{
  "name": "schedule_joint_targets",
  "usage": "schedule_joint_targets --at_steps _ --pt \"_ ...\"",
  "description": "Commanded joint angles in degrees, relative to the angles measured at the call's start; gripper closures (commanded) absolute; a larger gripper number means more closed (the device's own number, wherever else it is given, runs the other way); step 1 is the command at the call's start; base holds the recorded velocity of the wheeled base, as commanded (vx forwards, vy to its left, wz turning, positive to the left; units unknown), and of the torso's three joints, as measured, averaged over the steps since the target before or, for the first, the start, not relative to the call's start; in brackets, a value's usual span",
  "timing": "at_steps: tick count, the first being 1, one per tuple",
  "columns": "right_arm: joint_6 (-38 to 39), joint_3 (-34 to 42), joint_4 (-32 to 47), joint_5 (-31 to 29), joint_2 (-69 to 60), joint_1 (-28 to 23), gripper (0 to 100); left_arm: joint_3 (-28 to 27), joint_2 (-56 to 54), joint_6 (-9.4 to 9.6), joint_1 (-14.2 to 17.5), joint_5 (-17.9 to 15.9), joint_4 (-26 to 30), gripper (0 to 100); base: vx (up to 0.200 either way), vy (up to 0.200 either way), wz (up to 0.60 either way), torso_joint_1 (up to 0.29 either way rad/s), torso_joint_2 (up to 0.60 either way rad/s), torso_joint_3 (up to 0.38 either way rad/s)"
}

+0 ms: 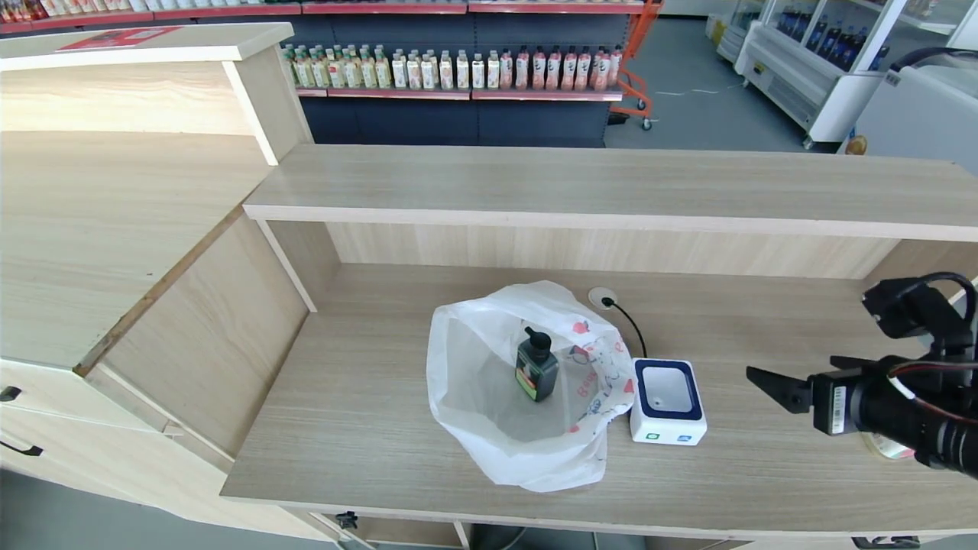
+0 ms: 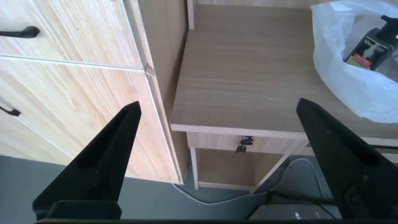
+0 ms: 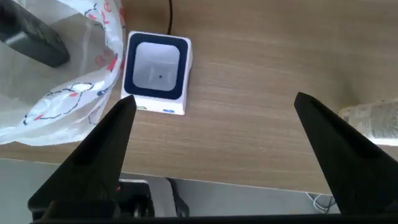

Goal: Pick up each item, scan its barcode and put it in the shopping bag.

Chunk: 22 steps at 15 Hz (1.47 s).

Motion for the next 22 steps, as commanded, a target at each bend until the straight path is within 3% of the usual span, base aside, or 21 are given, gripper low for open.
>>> schedule_joint_targets --at_steps 1,4,6,9,10,14,22 --pt "3.22 1.46 10.95 -4.94 -15.05 -4.55 0 0.00 -0.02 0.00 -0.08 0.01 0.00 0 0.000 0.000 0.00 0.000 0.00 0.000" --pt "5.59 11.83 8.58 -4.14 -25.77 -3.14 0 0.00 -0.02 0.00 -0.08 0.01 0.00 0 0.000 0.000 0.00 0.000 0.00 0.000" --pt "4.89 23.79 8.40 -3.88 -41.77 -3.41 0 0.00 -0.02 0.00 -0.08 0.01 0.00 0 0.000 0.000 0.00 0.000 0.00 0.000" --pt "4.27 24.14 23.87 -2.04 -62.60 -7.18 0 0.00 -0.02 0.00 0.00 0.01 0.00 0 0.000 0.000 0.00 0.000 0.00 0.000" --pt "5.15 24.14 30.11 -0.45 -70.15 -10.79 0 0.00 -0.02 0.00 0.00 0.01 0.00 0 0.000 0.000 0.00 0.000 0.00 0.000" --pt "4.89 24.14 30.82 0.69 -76.04 -9.47 0 0.00 -0.02 0.00 0.00 0.01 0.00 0 0.000 0.000 0.00 0.000 0.00 0.000" --pt "4.98 24.14 30.82 0.78 -76.13 -9.38 0 0.00 -0.02 -0.44 -0.08 0.01 0.00 0 0.000 0.000 0.00 0.000 0.00 0.000"
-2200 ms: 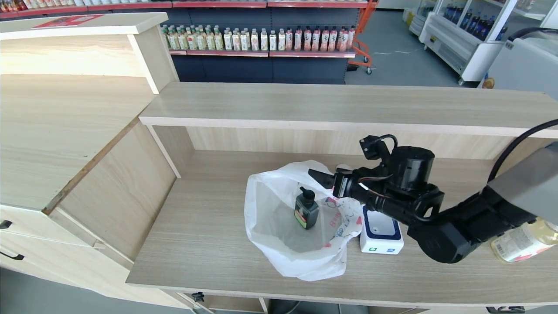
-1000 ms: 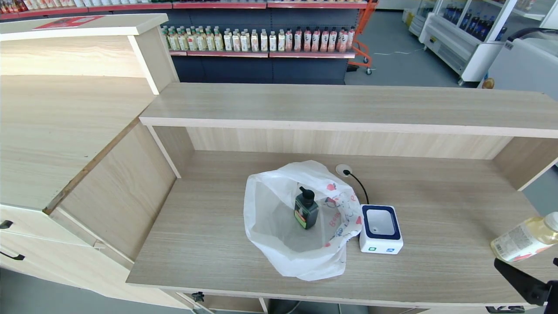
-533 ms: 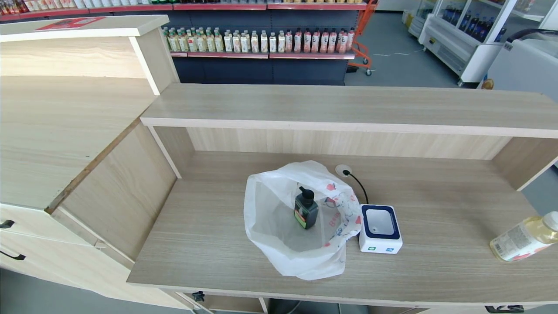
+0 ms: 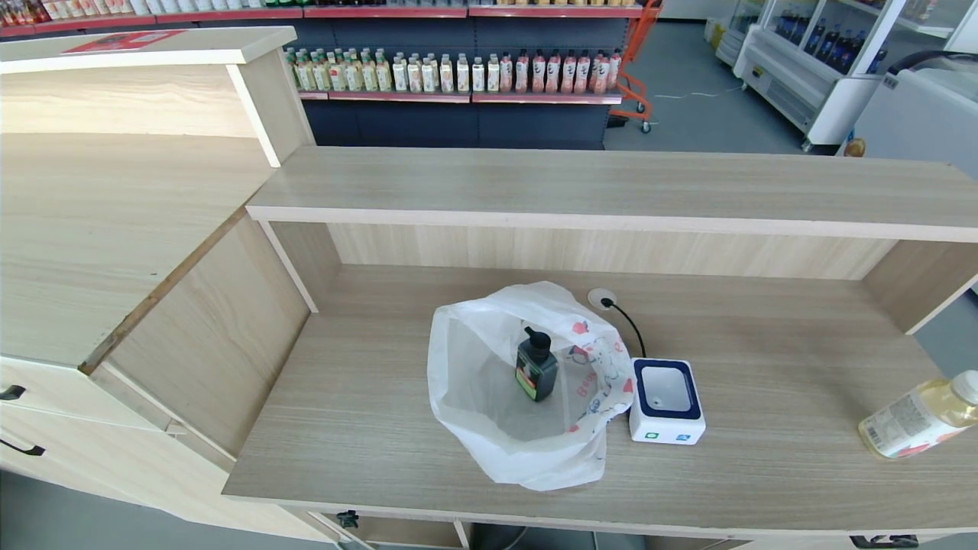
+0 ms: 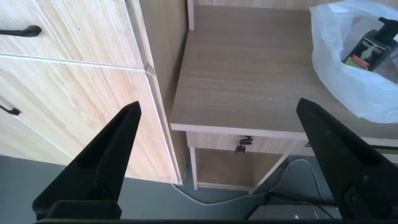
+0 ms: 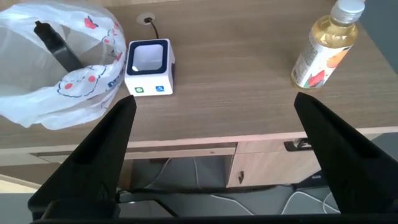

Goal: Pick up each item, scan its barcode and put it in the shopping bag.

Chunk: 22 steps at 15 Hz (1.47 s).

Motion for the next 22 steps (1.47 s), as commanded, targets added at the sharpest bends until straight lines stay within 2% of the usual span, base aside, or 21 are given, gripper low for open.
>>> schedule_joint_targets --at_steps 1,16,20,22 --pt "-0.02 0.02 0.07 -0.01 0.10 0.00 0 0.00 -0.02 -0.76 0.07 0.10 -0.09 0 0.000 0.000 0.00 0.000 0.00 0.000" --pt "-0.02 0.02 0.07 -0.01 0.10 0.00 0 0.00 -0.02 -0.94 0.07 0.10 -0.09 0 0.000 -0.200 0.00 0.003 0.00 0.001" --pt "-0.11 0.02 0.16 -0.01 0.10 0.00 0 0.00 -0.02 -0.85 -0.02 0.10 -0.09 0 0.000 0.000 0.00 0.000 0.00 0.000" --pt "-0.02 0.02 0.07 -0.01 0.10 0.00 0 0.00 -0.02 -0.85 -0.02 0.10 -0.09 0 -0.200 0.000 0.00 0.005 0.00 0.002"
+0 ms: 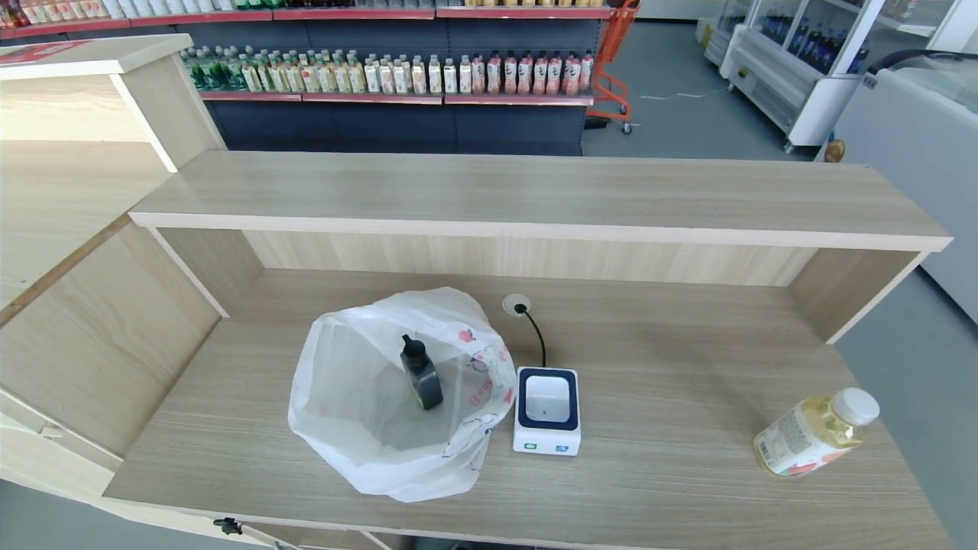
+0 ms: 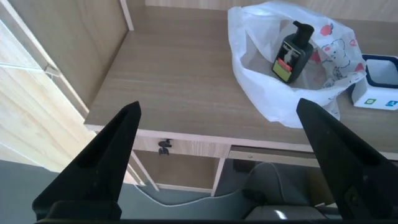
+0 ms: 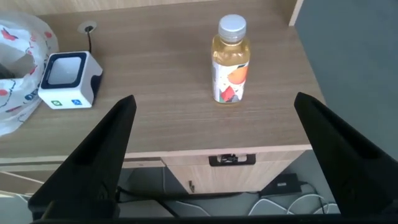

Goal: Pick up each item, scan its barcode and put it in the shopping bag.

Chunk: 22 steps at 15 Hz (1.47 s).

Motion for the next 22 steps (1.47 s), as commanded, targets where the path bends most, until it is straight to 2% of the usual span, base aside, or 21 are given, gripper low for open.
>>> schedule_joint_targets --at_steps 1,4,6,13,15,17,20,22 --pt "0.01 0.00 0.02 0.01 0.21 -0.02 0 0.00 -0.02 0.07 0.04 0.09 -0.06 0 -0.200 0.000 0.00 0.012 0.00 -0.002" --pt "0.01 0.00 0.02 0.01 0.21 -0.02 0 0.00 -0.02 0.16 -0.05 0.00 0.02 0 -0.200 0.000 0.00 0.001 0.00 0.004" --pt "0.01 0.00 0.02 0.01 0.21 -0.02 0 0.00 -0.02 0.16 0.04 0.00 -0.06 0 0.000 0.000 0.00 0.000 0.00 0.000" --pt "-0.95 -0.70 0.11 0.62 0.21 -0.02 0 0.00 -0.02 0.68 0.04 0.00 0.02 0 0.000 -0.200 0.00 0.002 0.00 0.003" --pt "-0.25 -11.78 4.24 4.23 10.31 0.95 0 0.00 -0.02 0.68 -0.05 0.00 0.02 0 0.000 -0.200 0.00 0.002 0.00 0.002" --pt "1.86 -20.74 5.12 4.67 25.43 1.03 0 0.00 -0.02 0.60 0.04 0.00 0.02 0 0.000 -0.100 0.00 -0.001 0.00 0.001" --pt "7.13 -25.66 4.77 4.14 45.38 0.68 0 0.00 -0.02 0.51 0.04 0.00 0.02 0 0.000 0.000 0.00 0.000 0.00 0.000" --pt "7.13 -26.02 1.61 4.14 56.72 0.60 0 0.00 -0.02 0.51 0.04 0.00 0.02 0 0.000 0.000 0.00 0.000 0.00 0.000"
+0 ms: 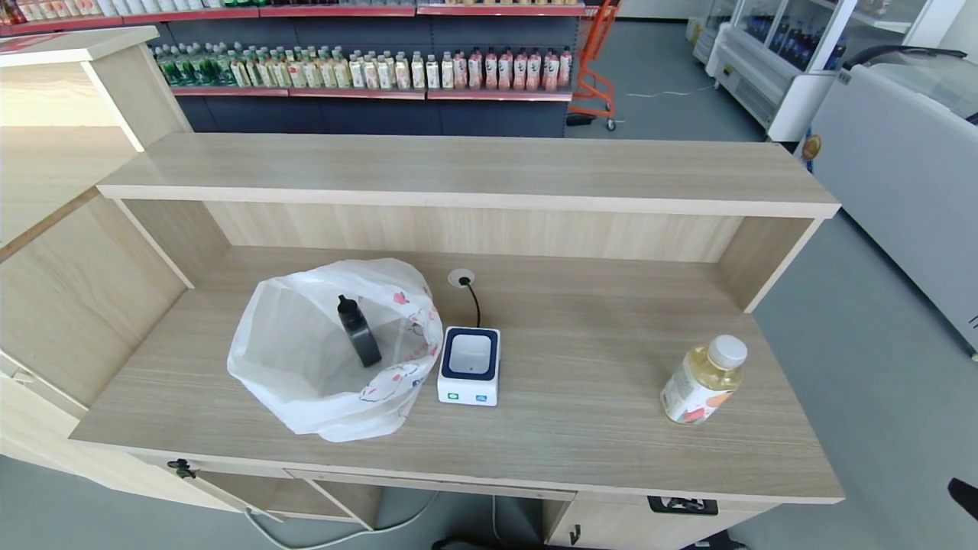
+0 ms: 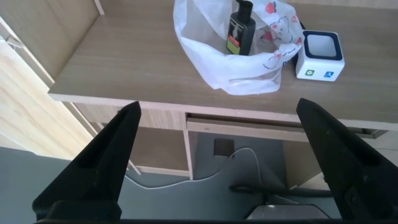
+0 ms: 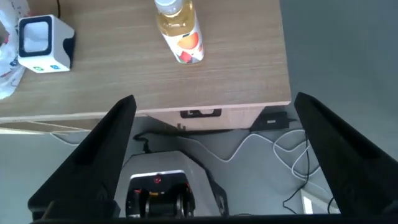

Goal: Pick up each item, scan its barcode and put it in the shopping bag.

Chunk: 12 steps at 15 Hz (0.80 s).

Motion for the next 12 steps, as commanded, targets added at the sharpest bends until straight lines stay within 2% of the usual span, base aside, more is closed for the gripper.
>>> schedule_joint_targets --at_steps 1,3,5,7,12 --pt "1.88 -4.67 -5.19 -0.64 27.93 -0.06 0 0.00 -0.02 -0.02 -0.05 0.09 0.00 0 0.000 0.000 0.00 0.000 0.00 0.000" --pt "0.12 -4.76 -13.63 -4.50 39.53 0.73 0 0.00 -0.02 -0.02 0.04 0.09 0.00 0 0.000 0.000 0.00 0.000 0.00 0.000" --pt "-1.11 -1.16 -24.00 -4.59 47.35 1.69 0 0.00 -0.02 -0.02 0.04 0.00 0.00 0 0.000 0.000 0.00 0.000 0.00 0.000" --pt "-1.81 1.21 -28.92 -4.50 52.71 2.93 0 0.00 -0.02 -0.02 0.04 0.00 0.00 0 0.000 0.000 0.00 0.000 0.00 0.000" --pt "-1.28 1.57 -45.71 -2.22 65.99 7.94 0 0.00 -0.02 -0.02 0.04 0.00 0.00 0 0.000 0.000 0.00 0.000 0.00 0.000"
